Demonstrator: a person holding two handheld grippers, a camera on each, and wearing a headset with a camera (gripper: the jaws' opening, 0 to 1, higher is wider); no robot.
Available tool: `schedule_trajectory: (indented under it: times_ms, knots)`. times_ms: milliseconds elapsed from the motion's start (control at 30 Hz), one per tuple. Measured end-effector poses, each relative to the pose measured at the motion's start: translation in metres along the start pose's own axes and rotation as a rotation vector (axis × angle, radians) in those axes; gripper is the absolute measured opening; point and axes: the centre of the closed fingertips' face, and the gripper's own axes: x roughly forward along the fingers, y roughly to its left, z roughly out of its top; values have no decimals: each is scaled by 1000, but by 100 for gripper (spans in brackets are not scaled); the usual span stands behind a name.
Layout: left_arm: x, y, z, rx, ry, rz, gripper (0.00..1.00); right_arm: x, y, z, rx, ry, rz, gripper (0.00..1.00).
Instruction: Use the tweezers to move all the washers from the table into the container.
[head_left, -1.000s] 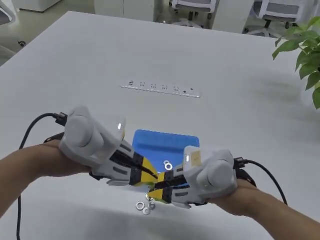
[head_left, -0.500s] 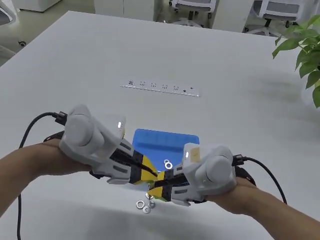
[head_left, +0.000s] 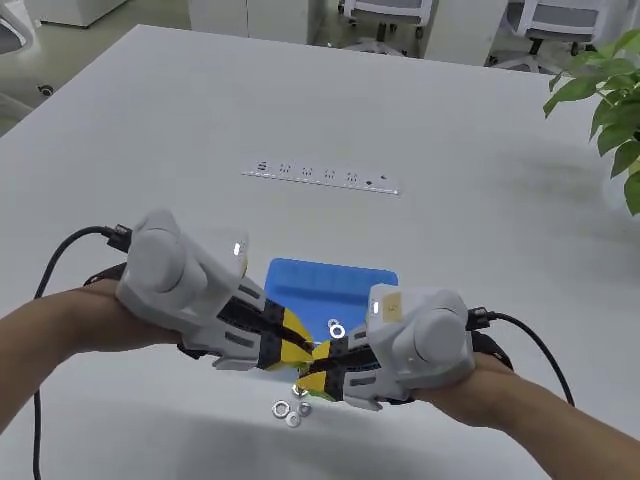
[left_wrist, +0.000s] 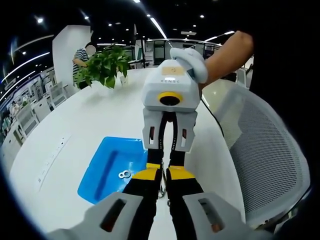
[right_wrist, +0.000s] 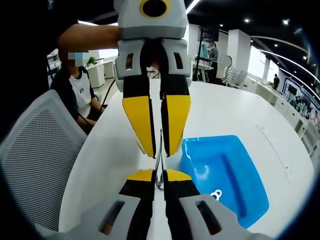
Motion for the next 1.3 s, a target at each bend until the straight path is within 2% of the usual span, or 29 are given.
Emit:
schedule_trajectory:
  times_ms: [233,333,467,733,1133,1300]
  knots:
    - [-4,1,3,-26,-28,18,23,-4,1,4,-13,-2,-1,8]
    - [-5,3,1,-54,-49,29,27,-7,1,7,-24,-4,-5,8]
    - [-6,3,-3,-74,-55,43,35,-11,2,9,-32,-4,-7,8]
    - [-13,6,-4,-133,-98,91,57,-18,2,16,-42,-15,-13,8]
    - [-25,8,-13,-180,-118,167,78,-33,1,25,-54,-20,-19,8]
    - [-30,11,-13,-201,-142,199,86,-40,0,30,-59,-24,-21,8]
